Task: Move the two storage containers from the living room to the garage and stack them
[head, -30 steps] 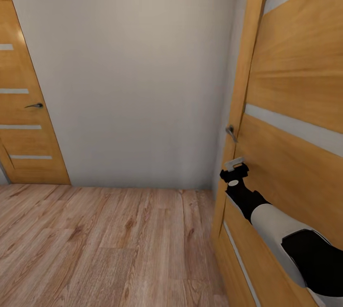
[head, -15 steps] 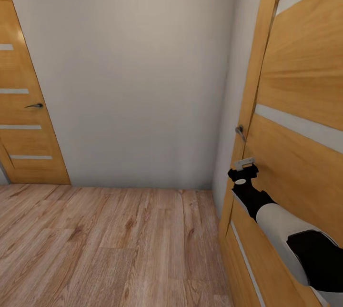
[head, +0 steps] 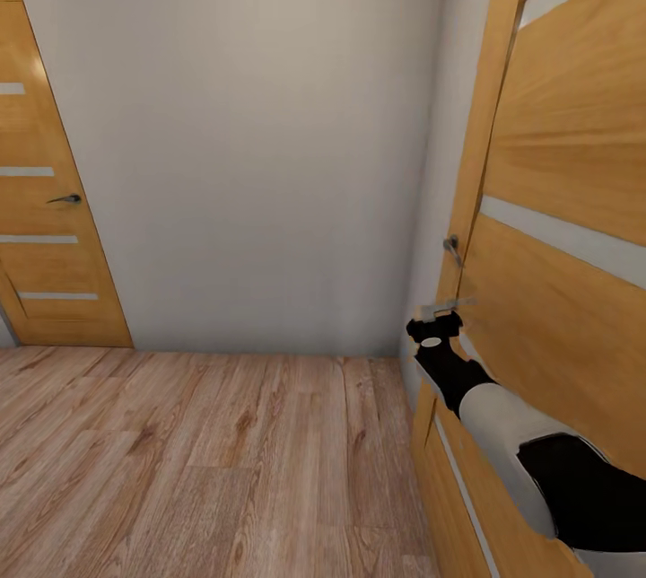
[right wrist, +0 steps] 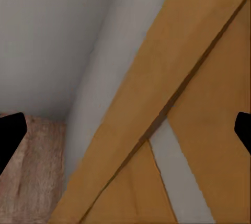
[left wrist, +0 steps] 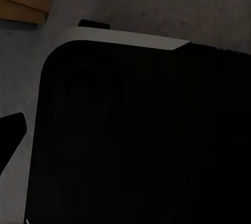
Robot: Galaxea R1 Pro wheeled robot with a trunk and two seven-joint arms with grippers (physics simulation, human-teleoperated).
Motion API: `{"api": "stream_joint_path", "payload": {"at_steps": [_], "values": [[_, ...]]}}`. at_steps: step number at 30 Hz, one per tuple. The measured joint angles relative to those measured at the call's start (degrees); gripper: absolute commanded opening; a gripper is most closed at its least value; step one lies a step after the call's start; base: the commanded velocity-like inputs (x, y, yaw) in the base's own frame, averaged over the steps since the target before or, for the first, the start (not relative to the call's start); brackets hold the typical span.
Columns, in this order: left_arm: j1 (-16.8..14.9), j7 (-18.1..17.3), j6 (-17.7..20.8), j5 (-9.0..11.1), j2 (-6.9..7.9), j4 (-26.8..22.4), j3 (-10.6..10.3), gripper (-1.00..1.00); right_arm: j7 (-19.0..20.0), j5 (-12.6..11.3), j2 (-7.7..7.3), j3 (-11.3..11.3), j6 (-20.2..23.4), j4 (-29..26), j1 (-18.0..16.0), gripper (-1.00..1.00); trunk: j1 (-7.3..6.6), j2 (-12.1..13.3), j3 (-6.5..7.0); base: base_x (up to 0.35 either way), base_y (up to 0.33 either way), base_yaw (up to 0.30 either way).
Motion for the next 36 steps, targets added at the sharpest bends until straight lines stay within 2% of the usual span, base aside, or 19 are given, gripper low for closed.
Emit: {"api": "stream_joint_path", "payload": {"at_steps": [1,3,6,9,13,16,19,20,21,24,26,28,29,32,33,36], "values": [[0.01,0.0,0.0,0.0,0.0,-0.01,0.0,1.0,0.07,-0.03,1.1,-0.04,-0.04,0.16,-0.01,1.0,0.0,0.0,0.0,0.0,0.0,0.0],[0.0,0.0,0.0,0.0,0.0,-0.01,-0.02,1.0,0.42,-0.24,4.44,-0.02,-0.2,1.62,0.0,1.0,0.0,0.0,0.0,0.0,0.0,0.0],[0.01,0.0,0.01,0.0,0.0,-0.02,-0.01,1.0,1.41,-0.44,6.86,-0.02,-0.73,6.44,0.14,1.0,0.0,0.0,-0.01,0.0,0.0,0.0],[0.01,0.0,0.02,0.01,0.0,-0.02,0.01,1.0,3.77,-0.59,8.36,0.0,-4.5,14.37,1.14,1.0,0.0,0.0,-0.01,0.0,0.0,0.0],[0.01,0.0,0.01,0.0,0.0,-0.02,0.01,1.0,8.71,-0.64,8.4,-0.1,-8.89,18.13,4.15,1.0,0.0,0.0,-0.01,0.0,0.0,0.0],[0.01,0.0,0.01,0.01,0.0,-0.03,0.01,1.0,12.03,-0.67,7.57,-0.22,-9.82,18.77,7.6,1.0,0.0,0.0,-0.01,0.0,0.0,0.0],[0.02,0.0,0.04,0.04,0.0,-0.03,0.06,1.0,14.25,-0.73,4.86,-0.28,-10.17,18.99,16.31,1.0,0.0,0.0,-0.01,0.0,0.0,0.0],[0.01,0.0,0.05,0.03,0.0,-0.03,0.07,1.0,14.51,-0.7,4.43,-0.22,-10.17,19.01,17.9,1.0,0.0,0.0,-0.01,0.0,0.0,0.0],[0.01,0.0,0.04,0.04,0.0,-0.03,0.08,1.0,15.21,-0.69,3.23,-0.18,-10.19,19.0,21.18,1.0,0.0,0.0,-0.01,0.0,0.0,0.0],[0.01,0.0,0.06,0.02,0.0,-0.03,0.09,1.0,16.33,-0.72,1.81,-0.22,-10.25,19.06,27.12,1.0,0.0,0.0,-0.01,0.0,0.0,0.0],[0.02,0.0,0.06,0.02,0.0,-0.04,0.09,1.0,17.49,-0.74,0.33,-0.27,-10.15,19.09,34.09,1.0,0.0,0.0,-0.01,0.0,0.0,0.0],[0.01,0.0,0.04,0.01,0.0,-0.03,0.09,1.0,17.79,-0.67,-0.22,-0.23,-10.11,19.08,36.31,1.0,0.0,0.0,-0.01,0.0,0.0,0.0],[0.02,0.0,0.03,0.01,0.0,-0.03,0.09,1.0,17.97,-0.6,-0.79,-0.24,-10.18,19.08,39.27,1.0,0.0,0.0,-0.01,0.0,0.0,0.0],[0.01,0.0,0.07,0.01,0.0,-0.03,0.09,1.0,18.14,-0.52,-1.94,-0.19,-10.21,19.08,43.66,1.0,0.0,0.0,-0.01,0.0,0.0,0.0],[0.02,0.0,0.06,0.01,0.0,-0.03,0.09,1.0,18.19,-0.44,-2.68,-0.18,-10.23,19.09,46.09,1.0,0.0,0.0,-0.01,0.0,0.0,0.0],[0.01,0.0,0.08,0.01,0.0,-0.01,0.09,1.0,18.24,-0.22,-3.35,-0.07,-10.44,19.09,50.12,1.0,0.0,0.0,-0.01,0.0,0.0,0.0]]}}
